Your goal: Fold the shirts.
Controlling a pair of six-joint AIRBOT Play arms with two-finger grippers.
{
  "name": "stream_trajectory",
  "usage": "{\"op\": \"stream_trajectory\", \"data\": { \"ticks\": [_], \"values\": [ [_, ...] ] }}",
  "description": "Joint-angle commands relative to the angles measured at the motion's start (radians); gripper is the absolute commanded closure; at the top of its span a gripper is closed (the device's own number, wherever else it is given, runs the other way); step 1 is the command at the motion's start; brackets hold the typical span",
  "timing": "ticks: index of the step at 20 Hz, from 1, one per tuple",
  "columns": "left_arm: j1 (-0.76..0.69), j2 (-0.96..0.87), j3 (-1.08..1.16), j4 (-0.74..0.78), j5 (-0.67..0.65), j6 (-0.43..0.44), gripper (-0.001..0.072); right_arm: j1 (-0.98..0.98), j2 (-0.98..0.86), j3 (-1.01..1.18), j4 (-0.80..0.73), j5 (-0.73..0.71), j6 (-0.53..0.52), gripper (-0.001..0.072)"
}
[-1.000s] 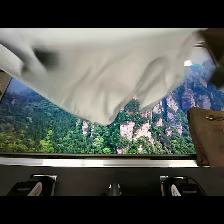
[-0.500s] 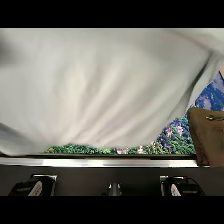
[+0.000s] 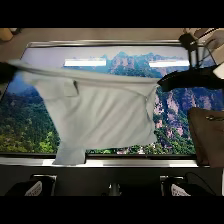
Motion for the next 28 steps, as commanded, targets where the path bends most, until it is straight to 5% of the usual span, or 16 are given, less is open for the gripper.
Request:
{"op": "stream_trajectory", "data": {
  "ticks": [1, 6, 7, 8, 9, 10, 12, 14, 15, 16, 18, 19, 26, 28],
  "values": [
    [-0.003, -0.167, -0.202, -0.224, 0.105, 0.000, 0.0683, 0.001, -0.224, -0.024, 0.256, -0.077, 0.001, 0.0692],
    [-0.098, -0.351, -0.212, -0.273, 0.101, 0.040, 0.0681, 0.001, -0.299, -0.024, 0.292, -0.115, -0.019, 0.0671],
    [-0.111, -0.359, -0.212, -0.272, 0.097, 0.051, 0.0622, -0.006, -0.296, -0.016, 0.293, -0.109, -0.031, 0.0520],
    [-0.108, -0.359, -0.204, -0.271, 0.075, 0.081, 0.0425, -0.024, -0.291, 0.003, 0.293, -0.076, -0.057, 0.0276],
    [-0.089, -0.358, -0.185, -0.257, 0.025, 0.116, 0.0233, -0.052, -0.282, 0.024, 0.291, -0.020, -0.095, 0.0172],
    [-0.059, -0.358, -0.156, -0.216, -0.056, 0.133, 0.0146, -0.091, -0.264, 0.038, 0.269, 0.043, -0.120, 0.0172],
    [0.012, -0.357, -0.108, -0.087, -0.230, 0.127, 0.0185, -0.172, -0.220, 0.040, 0.115, 0.175, -0.108, 0.0179],
    [0.071, -0.356, -0.120, 0.015, -0.349, 0.110, 0.0383, -0.219, -0.200, 0.027, -0.121, 0.325, -0.076, 0.0185],
    [0.089, -0.356, -0.147, 0.036, -0.372, 0.110, 0.0411, -0.223, -0.192, -0.002, -0.214, 0.374, -0.066, 0.0226],
    [0.096, -0.356, -0.187, 0.023, -0.369, 0.111, 0.0403, -0.224, -0.178, -0.056, -0.251, 0.387, -0.061, 0.0228],
    [0.088, -0.367, -0.282, -0.076, -0.358, 0.179, 0.0209, -0.224, -0.153, -0.176, -0.216, 0.344, -0.062, 0.0215],
    [0.077, -0.375, -0.325, -0.109, -0.343, 0.190, 0.0200, -0.224, -0.152, -0.217, -0.194, 0.316, -0.061, 0.0201],
    [-0.005, -0.393, -0.404, -0.116, -0.147, 0.161, 0.0206, -0.224, -0.153, -0.339, -0.169, 0.239, -0.051, 0.0079],
    [-0.021, -0.393, -0.404, -0.116, -0.103, 0.150, 0.0315, -0.223, -0.153, -0.361, -0.167, 0.209, -0.051, 0.0079]
  ]
}}
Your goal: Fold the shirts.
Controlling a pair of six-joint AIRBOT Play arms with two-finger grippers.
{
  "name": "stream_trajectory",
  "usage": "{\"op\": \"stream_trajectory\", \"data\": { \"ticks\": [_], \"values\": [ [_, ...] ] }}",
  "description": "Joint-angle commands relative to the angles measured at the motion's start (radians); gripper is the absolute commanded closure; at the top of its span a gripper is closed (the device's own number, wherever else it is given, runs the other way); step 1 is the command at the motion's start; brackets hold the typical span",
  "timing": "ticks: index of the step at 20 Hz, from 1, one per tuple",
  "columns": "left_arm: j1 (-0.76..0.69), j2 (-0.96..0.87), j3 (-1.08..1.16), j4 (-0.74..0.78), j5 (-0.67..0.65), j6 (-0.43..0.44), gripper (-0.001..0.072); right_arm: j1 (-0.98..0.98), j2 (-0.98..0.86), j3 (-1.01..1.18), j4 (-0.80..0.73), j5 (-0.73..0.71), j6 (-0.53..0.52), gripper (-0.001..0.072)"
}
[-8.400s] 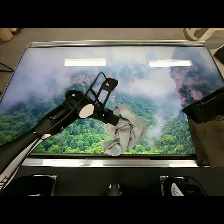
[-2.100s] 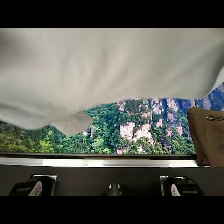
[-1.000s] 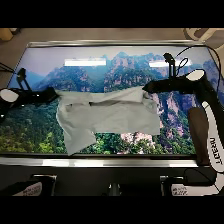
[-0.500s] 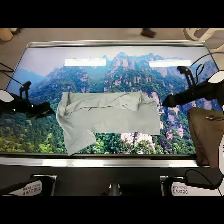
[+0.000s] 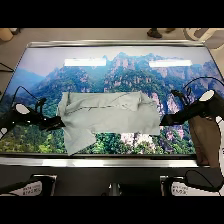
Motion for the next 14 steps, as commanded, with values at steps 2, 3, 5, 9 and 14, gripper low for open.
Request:
{"op": "stream_trajectory", "data": {
  "ticks": [2, 3, 5, 9, 14],
  "values": [
    [-0.036, -0.003, -0.011, -0.003, 0.105, -0.021, 0.0316, -0.001, 0.001, -0.073, 0.021, -0.063, 0.003, 0.0079],
    [-0.043, -0.003, -0.011, -0.003, 0.112, -0.023, 0.0327, -0.001, 0.000, -0.097, 0.035, -0.077, 0.003, 0.0080],
    [-0.050, -0.003, -0.011, -0.003, 0.116, -0.038, 0.0431, 0.007, -0.011, -0.135, 0.063, -0.102, -0.002, 0.0080],
    [-0.052, -0.002, -0.011, -0.003, 0.114, -0.038, 0.0682, 0.101, -0.065, -0.149, 0.068, -0.120, 0.004, 0.0081],
    [-0.051, 0.013, 0.048, 0.030, 0.066, -0.033, 0.0684, 0.188, -0.071, -0.139, 0.072, -0.194, 0.029, 0.0695]
  ]
}}
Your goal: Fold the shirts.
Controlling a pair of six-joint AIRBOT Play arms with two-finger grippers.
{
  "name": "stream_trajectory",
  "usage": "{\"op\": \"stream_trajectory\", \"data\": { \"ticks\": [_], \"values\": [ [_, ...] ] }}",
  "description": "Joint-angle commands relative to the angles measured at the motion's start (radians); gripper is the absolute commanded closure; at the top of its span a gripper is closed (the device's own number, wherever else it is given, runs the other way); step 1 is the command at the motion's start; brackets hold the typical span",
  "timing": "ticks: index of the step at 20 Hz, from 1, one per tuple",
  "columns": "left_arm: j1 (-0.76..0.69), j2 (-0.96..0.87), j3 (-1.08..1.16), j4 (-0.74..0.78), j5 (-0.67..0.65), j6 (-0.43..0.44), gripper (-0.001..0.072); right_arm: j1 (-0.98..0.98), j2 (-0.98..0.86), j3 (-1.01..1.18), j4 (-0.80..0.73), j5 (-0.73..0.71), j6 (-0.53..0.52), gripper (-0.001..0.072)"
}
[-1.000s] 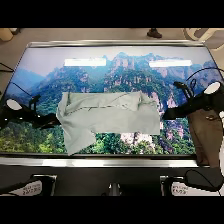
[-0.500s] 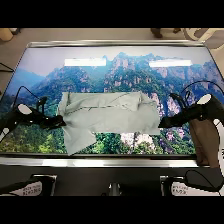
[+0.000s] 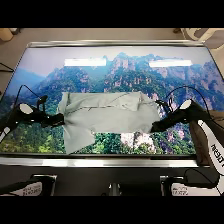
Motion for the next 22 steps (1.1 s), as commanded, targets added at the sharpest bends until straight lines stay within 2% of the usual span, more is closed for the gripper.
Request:
{"op": "stream_trajectory", "data": {
  "ticks": [1, 4, 6, 7, 9, 12, 14, 16, 18, 20, 22],
  "values": [
    [0.000, 0.038, 0.081, 0.056, -0.048, 0.014, 0.0685, 0.037, 0.013, 0.026, 0.013, -0.026, -0.003, 0.0695],
    [0.000, 0.186, 0.288, 0.121, -0.094, 0.055, 0.0685, 0.037, 0.147, 0.187, -0.020, -0.010, -0.084, 0.0696],
    [0.000, 0.314, 0.502, 0.127, -0.101, 0.054, 0.0685, 0.037, 0.287, 0.374, -0.056, -0.044, -0.095, 0.0696],
    [0.000, 0.371, 0.620, 0.127, -0.095, 0.054, 0.0685, 0.037, 0.360, 0.480, -0.088, -0.080, -0.095, 0.0695],
    [0.000, 0.472, 0.875, 0.130, -0.040, 0.053, 0.0685, 0.037, 0.514, 0.695, -0.187, -0.240, -0.095, 0.0694],
    [0.000, 0.595, 1.121, 0.130, 0.116, 0.003, 0.0685, 0.037, 0.727, 0.853, -0.264, -0.412, -0.090, 0.0695],
    [0.000, 0.663, 1.143, 0.129, 0.171, -0.071, 0.0685, 0.037, 0.824, 0.855, -0.264, -0.392, -0.042, 0.0695],
    [0.000, 0.695, 1.143, 0.130, 0.153, -0.082, 0.0685, 0.037, 0.869, 0.855, -0.275, -0.328, 0.018, 0.0695],
    [0.000, 0.692, 1.143, 0.132, 0.132, -0.082, 0.0685, 0.037, 0.876, 0.855, -0.289, -0.297, 0.031, 0.0695],
    [0.000, 0.670, 1.141, 0.148, 0.088, -0.082, 0.0684, 0.037, 0.859, 0.855, -0.304, -0.259, 0.035, 0.0694],
    [0.000, 0.629, 1.140, 0.196, -0.012, -0.100, 0.0684, 0.037, 0.818, 0.855, -0.312, -0.165, 0.043, 0.0694]
  ]
}}
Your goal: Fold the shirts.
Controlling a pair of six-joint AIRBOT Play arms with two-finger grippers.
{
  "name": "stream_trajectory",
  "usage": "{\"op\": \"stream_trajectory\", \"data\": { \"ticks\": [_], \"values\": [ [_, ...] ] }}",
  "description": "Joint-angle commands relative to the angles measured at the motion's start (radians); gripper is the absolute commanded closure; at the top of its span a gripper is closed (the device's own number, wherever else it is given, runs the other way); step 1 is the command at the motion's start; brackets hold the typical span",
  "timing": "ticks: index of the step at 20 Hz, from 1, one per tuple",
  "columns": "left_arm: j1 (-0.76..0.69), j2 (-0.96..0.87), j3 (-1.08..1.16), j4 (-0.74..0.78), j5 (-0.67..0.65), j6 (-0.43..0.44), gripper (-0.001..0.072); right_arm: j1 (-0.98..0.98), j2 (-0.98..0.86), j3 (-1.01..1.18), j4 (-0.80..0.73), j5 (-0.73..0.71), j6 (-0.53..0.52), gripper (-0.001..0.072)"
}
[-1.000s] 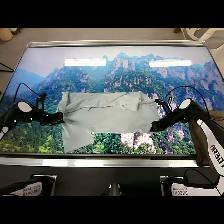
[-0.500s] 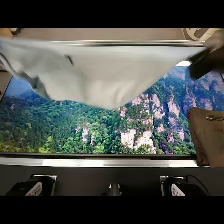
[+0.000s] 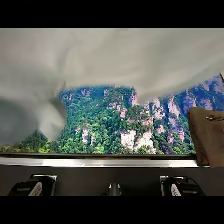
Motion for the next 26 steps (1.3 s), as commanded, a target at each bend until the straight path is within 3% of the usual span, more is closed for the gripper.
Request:
{"op": "stream_trajectory", "data": {
  "ticks": [1, 4, 6, 9, 14, 17, 20, 22, 23, 24, 25, 26],
  "values": [
    [0.001, -0.053, 0.009, 0.070, -0.154, -0.023, 0.0684, 0.001, -0.047, 0.007, -0.029, 0.159, 0.024, 0.0694],
    [0.001, -0.174, -0.040, 0.090, -0.347, -0.009, 0.0683, 0.001, -0.219, 0.003, -0.034, 0.394, 0.024, 0.0695],
    [0.001, -0.248, -0.146, 0.090, -0.410, 0.036, 0.0683, 0.003, -0.360, -0.040, -0.029, 0.430, -0.002, 0.0695],
    [0.001, -0.349, -0.383, 0.084, -0.332, 0.065, 0.0684, 0.003, -0.600, -0.105, -0.022, 0.353, -0.016, 0.0695],
    [0.001, -0.585, -0.669, -0.053, 0.016, 0.064, 0.0683, 0.003, -0.953, -0.116, 0.057, 0.186, 0.097, 0.0694],
    [0.000, -0.745, -0.671, -0.185, 0.021, 0.064, 0.0682, 0.003, -1.020, -0.116, 0.109, 0.117, 0.201, 0.0693],
    [-0.010, -0.847, -0.671, -0.288, 0.021, 0.065, 0.0682, 0.003, -1.044, -0.116, 0.138, 0.058, 0.224, 0.0692],
    [-0.024, -0.884, -0.671, -0.297, 0.002, 0.064, 0.0664, 0.003, -1.056, -0.116, 0.165, 0.104, 0.224, 0.0682],
    [-0.028, -0.892, -0.670, -0.296, -0.025, 0.065, 0.0515, 0.003, -1.057, -0.116, 0.166, 0.140, 0.223, 0.0566],
    [-0.021, -0.892, -0.669, -0.286, -0.058, 0.064, 0.0283, 0.003, -1.057, -0.116, 0.160, 0.170, 0.186, 0.0354],
    [-0.001, -0.889, -0.660, -0.254, -0.118, 0.064, 0.0163, 0.000, -1.057, -0.116, 0.145, 0.228, 0.109, 0.0152],
    [0.031, -0.889, -0.644, -0.202, -0.207, 0.064, 0.0166, -0.006, -1.057, -0.116, 0.098, 0.328, 0.066, 0.0073]
  ]
}}
